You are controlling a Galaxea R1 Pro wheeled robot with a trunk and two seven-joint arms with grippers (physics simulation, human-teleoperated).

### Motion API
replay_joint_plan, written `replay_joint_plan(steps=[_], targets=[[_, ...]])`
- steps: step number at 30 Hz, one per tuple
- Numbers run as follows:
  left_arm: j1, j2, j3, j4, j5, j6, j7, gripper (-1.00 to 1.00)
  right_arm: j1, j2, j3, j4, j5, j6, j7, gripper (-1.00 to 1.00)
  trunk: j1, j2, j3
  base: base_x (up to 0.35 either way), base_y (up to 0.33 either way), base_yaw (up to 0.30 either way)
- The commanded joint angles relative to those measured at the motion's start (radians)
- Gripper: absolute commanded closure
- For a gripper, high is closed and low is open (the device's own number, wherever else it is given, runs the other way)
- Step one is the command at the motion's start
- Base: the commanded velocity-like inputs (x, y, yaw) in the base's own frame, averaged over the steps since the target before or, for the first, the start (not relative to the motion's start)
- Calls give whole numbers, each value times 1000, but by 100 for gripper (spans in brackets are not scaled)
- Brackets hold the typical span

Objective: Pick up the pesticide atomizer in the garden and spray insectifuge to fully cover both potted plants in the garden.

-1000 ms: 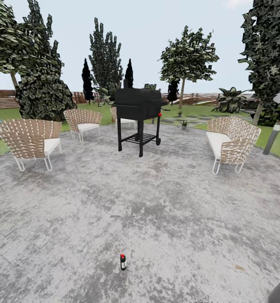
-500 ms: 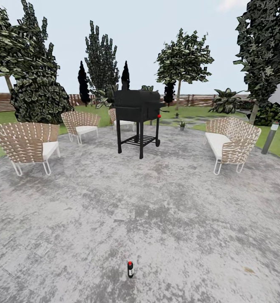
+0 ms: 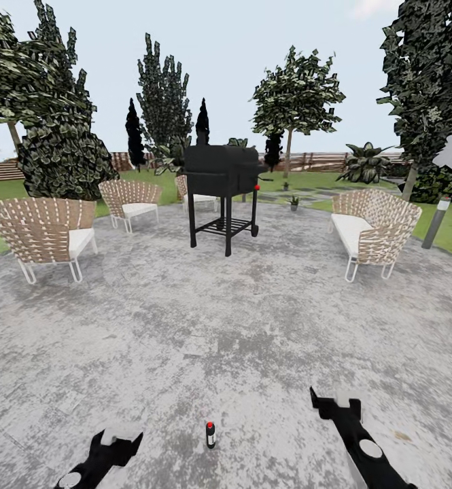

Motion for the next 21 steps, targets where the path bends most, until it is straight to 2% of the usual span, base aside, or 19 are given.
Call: replay_joint_plan(steps=[1, 3, 6, 17, 21], targets=[[-9, -7, 6, 3, -29, 3, -7, -100, -11, -2, -2, -1, 0, 7, 0, -100, 0, 0, -1, 0, 0, 0], [-17, -18, 5, 9, -55, 9, -12, -100, -21, -5, -3, -4, 0, 16, 4, -100, 0, 0, -1, 0, 0, 0], [-19, -27, -12, 12, -70, 13, -15, -100, -27, -6, -3, -3, 0, 21, 6, -100, 0, 0, -1, 0, 0, 0], [-14, -30, -24, 9, -73, 13, -14, -100, -29, -5, 2, 21, 2, 22, 7, -100, 0, 0, -1, 0, 2, -12], [-14, -29, -26, 9, -72, 13, -14, -100, -29, -3, 2, 26, 3, 20, 4, -100, 0, 0, -1, 43, 128, -9]])
